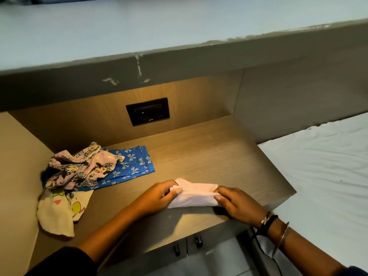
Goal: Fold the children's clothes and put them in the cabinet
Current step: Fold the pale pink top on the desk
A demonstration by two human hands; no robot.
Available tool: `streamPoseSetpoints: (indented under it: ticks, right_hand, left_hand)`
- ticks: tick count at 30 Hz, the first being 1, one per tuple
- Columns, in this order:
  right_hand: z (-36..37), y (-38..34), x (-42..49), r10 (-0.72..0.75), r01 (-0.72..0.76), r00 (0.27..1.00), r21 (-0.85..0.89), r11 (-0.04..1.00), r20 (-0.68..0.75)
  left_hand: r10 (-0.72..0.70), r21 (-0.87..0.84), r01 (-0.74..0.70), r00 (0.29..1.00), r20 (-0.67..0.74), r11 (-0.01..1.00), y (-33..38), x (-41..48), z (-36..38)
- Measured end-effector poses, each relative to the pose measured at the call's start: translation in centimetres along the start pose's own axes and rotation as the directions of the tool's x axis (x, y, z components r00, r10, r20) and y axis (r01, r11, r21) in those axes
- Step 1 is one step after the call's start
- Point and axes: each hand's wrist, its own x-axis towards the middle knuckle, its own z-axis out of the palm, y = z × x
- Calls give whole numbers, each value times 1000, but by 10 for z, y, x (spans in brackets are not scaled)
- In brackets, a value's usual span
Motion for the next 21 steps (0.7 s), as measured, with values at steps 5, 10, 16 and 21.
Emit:
streamPoseSetpoints:
  ticks: [5,10,16,21]
  right_hand:
    - [-6,-6,30,219,-214,976,298,930,16]
    - [4,-13,48,394,-382,919,266,885,8]
    - [20,-28,47,-114,31,988,-593,805,-102]
    - [33,-17,46,-28,142,970,-473,870,240]
  left_hand:
    - [-219,-190,205,974,-59,960,1,17,-4]
    - [-426,-278,361,877,-224,890,-1,34,12]
    - [-384,-7,456,741,-551,890,4,34,35]
    - [-446,44,563,697,-561,825,-1,37,36]
